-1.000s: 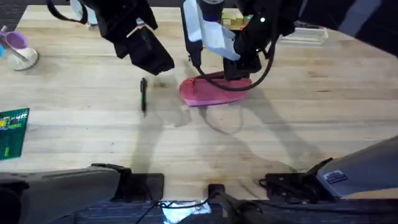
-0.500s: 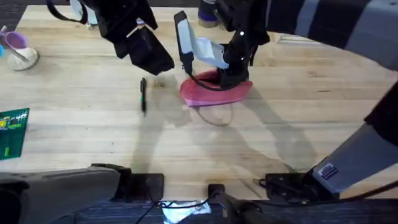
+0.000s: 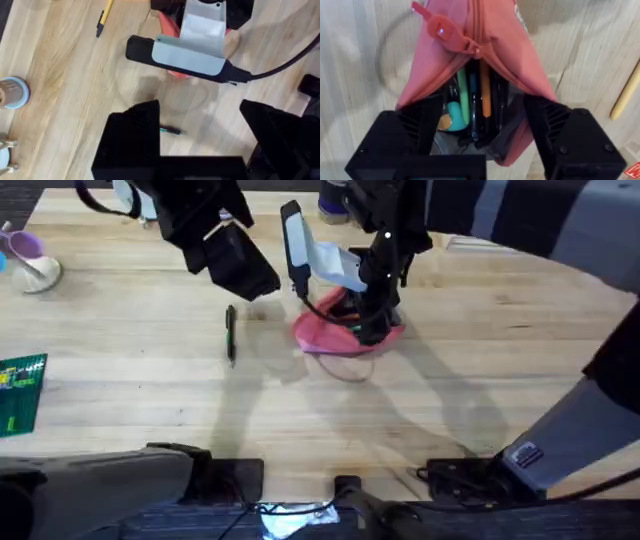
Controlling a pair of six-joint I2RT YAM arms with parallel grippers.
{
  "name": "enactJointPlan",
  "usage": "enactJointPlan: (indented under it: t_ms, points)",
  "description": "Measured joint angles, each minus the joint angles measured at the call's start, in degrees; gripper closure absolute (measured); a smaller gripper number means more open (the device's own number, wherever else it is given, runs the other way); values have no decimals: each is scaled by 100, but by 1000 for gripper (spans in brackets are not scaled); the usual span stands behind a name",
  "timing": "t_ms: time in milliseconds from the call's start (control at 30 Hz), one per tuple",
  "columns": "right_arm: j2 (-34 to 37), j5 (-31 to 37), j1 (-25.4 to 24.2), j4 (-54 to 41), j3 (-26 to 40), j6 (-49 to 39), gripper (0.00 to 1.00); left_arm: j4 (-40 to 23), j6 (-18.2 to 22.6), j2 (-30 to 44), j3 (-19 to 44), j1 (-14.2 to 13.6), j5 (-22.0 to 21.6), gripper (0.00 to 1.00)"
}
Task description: Unzip the bag, pick up the pens from the table one at a time and place them inside, then zip the bag closed.
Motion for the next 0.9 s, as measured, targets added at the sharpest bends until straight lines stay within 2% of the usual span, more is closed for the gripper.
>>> enactJointPlan:
  t_ms: [667,900]
  points:
    - [-36,1,0,-11,0,123,6,0,-2,-1,0,0,0,5]
    - [-515,28,-2,-25,0,429,6,0,-15,1,0,0,1,6]
